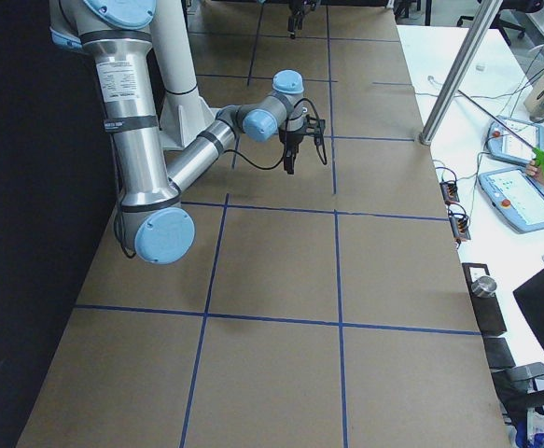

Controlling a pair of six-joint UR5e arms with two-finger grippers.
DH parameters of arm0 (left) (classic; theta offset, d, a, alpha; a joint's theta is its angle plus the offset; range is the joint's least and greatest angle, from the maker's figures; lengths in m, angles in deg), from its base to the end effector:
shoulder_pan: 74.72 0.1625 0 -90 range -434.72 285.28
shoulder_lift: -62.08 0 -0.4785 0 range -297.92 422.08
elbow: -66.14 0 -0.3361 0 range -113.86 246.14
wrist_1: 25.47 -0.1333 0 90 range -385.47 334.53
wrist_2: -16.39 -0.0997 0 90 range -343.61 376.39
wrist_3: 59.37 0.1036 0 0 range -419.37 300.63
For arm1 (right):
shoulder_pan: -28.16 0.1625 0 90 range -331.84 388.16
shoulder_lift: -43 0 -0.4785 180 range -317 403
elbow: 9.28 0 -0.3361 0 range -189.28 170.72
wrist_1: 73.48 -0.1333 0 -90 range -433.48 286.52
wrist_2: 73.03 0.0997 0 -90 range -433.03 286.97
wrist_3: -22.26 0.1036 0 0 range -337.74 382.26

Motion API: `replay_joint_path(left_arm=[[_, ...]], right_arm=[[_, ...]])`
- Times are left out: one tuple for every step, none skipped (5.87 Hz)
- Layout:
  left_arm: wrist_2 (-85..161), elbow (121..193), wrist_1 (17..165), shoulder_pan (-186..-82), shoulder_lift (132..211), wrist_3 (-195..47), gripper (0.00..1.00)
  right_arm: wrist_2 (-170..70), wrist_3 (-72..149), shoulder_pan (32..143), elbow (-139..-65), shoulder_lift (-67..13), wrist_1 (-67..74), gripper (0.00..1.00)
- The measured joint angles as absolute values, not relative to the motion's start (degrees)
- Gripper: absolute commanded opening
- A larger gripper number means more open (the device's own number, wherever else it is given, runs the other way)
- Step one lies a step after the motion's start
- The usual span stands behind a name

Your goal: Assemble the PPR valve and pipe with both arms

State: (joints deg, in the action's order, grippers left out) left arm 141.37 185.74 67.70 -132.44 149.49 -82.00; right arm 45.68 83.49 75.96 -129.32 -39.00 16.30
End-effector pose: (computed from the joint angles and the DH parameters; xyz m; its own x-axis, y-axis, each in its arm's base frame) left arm 0.1547 -0.3833 0.5111 0.6750 0.3476 -0.6509 -0.2188 0.9367 0.2733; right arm -0.2510 -0.4012 0.4388 0.6789 0.1203 0.7243 -0.1405 0.9895 -0.0326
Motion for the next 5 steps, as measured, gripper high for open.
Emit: replay_joint_path(left_arm=[[143.55, 185.50, 67.38, -138.03, 146.61, -74.37, 1.00], [146.18, 184.35, 67.09, -143.82, 144.71, -67.38, 1.00], [147.72, 181.87, 66.96, -149.06, 143.47, -59.85, 1.00], [148.33, 178.83, 66.92, -153.95, 142.68, -52.51, 1.00], [148.79, 176.13, 66.96, -157.80, 141.54, -47.83, 1.00]], right_arm=[[50.17, 74.87, 81.09, -129.32, -43.17, 16.27, 1.00], [54.91, 63.58, 87.69, -129.17, -48.61, 16.26, 1.00], [58.41, 52.13, 94.47, -128.84, -53.93, 16.41, 1.00], [60.65, 40.91, 101.15, -127.37, -58.13, 16.74, 1.00], [62.13, 30.95, 107.11, -124.09, -60.20, 16.97, 1.00]])
